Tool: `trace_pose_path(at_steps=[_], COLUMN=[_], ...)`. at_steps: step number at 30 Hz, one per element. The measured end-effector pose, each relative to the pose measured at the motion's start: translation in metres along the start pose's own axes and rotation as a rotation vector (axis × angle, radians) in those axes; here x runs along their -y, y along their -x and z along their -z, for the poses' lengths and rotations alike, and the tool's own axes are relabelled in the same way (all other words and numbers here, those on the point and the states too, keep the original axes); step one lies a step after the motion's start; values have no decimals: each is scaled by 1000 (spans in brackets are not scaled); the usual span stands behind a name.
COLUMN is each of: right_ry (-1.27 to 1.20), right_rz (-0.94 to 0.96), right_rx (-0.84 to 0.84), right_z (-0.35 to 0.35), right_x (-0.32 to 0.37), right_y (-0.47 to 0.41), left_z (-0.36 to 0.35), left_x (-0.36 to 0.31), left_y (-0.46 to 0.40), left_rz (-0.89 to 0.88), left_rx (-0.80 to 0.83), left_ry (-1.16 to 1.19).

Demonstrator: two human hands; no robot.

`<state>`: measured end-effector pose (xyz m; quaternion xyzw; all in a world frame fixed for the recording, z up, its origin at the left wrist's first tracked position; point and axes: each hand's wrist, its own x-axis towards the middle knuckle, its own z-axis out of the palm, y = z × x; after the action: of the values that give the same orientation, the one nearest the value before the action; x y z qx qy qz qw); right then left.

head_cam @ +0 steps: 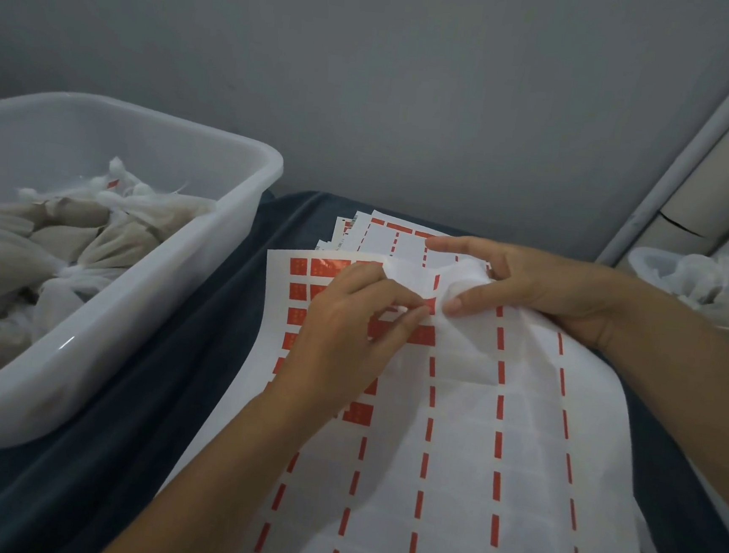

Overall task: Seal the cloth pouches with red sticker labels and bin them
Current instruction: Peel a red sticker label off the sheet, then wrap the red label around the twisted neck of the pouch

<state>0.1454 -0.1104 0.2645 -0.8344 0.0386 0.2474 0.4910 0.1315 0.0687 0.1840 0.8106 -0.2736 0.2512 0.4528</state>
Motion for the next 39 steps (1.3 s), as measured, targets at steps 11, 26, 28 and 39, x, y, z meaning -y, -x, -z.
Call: trace_pose_path(at_steps=[11, 26, 28, 39], right_ry=[680, -553, -603, -466], right_rz=[13, 48, 18, 349], right_rx=[-385, -227, -248, -580], right_z=[-6, -81, -86, -119], right_x=[-41, -63, -69, -78], right_y=[-26, 49, 51, 55], left_z=[13, 20, 18, 14], left_x=[-10, -28, -25, -32], left_y=[-2, 40, 47, 58], left_rz=[222, -328, -328, 80], left_rx=[-182, 206, 208, 430], left_ry=[166, -161, -174, 129])
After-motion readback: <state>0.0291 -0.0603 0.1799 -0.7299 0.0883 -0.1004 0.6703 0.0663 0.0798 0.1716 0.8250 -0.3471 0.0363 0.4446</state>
